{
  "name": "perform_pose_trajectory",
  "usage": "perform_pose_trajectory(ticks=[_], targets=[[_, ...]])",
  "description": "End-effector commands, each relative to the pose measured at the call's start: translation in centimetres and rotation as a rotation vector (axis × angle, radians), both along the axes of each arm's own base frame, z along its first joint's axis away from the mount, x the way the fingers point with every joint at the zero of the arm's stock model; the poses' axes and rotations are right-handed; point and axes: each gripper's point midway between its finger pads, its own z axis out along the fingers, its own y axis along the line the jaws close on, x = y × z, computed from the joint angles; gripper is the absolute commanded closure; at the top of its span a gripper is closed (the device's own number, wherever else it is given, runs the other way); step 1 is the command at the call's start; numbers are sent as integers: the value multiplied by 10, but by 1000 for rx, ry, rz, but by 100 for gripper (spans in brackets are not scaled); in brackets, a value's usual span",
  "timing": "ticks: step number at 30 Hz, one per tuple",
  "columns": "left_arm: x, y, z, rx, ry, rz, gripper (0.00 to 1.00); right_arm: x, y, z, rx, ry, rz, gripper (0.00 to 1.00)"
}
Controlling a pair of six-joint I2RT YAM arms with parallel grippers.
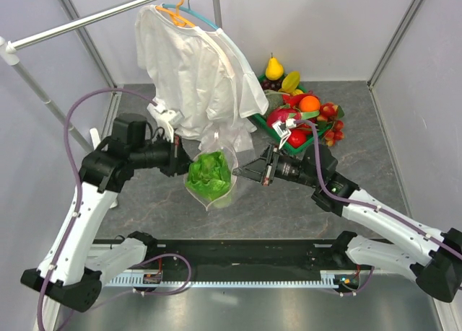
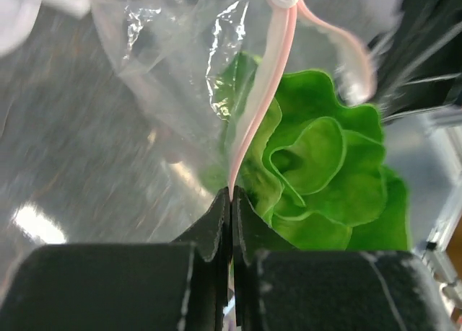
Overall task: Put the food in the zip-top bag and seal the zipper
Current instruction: Place the fake vegetable in the zipper food storage bag.
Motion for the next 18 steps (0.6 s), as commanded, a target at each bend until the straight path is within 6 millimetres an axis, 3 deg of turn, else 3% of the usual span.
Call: perform_pose_trajectory(ticks=[1,2,3,4,5,6,8,9,10,11,13,14,16,18], targets=[[-9,14,-28,225,114,-94,98,-3,5,-8,-50,87,54,100],[-11,10,-11,208,101,-141,98,-6,4,14,-33,51,65,100],[-13,6,-1,201,113,-184,98,-10,2,62,17,-73,73,100],[-18,5,24,177,87,-195,98,-12,0,67,-12,-99,75,100],[-18,5,27,177,84,-196,98,-14,-1,72,-22,-124,69,100],[-16,6,23,190,86,-199,98,-16,1,58,-61,-161,82,100],[-14,11,-19,284,190,-206,98,-14,3,19,-131,-136,98,100],[-9,13,-31,316,201,-200,98,-11,1,-11,-178,-95,105,100],[-14,10,-25,297,200,-236,98,-11,0,-17,-182,-67,122,100],[-16,8,-17,277,189,-250,98,-11,-2,-16,-170,-31,150,100],[-18,8,6,245,135,-226,98,-16,-3,16,-111,-36,177,100],[-12,10,7,247,107,-192,98,-20,-6,28,-99,-73,180,100],[-5,22,-19,341,110,-149,98,-19,-10,19,-131,-111,156,100],[-5,25,-22,343,160,-193,98,-19,-12,6,-142,-84,170,100]])
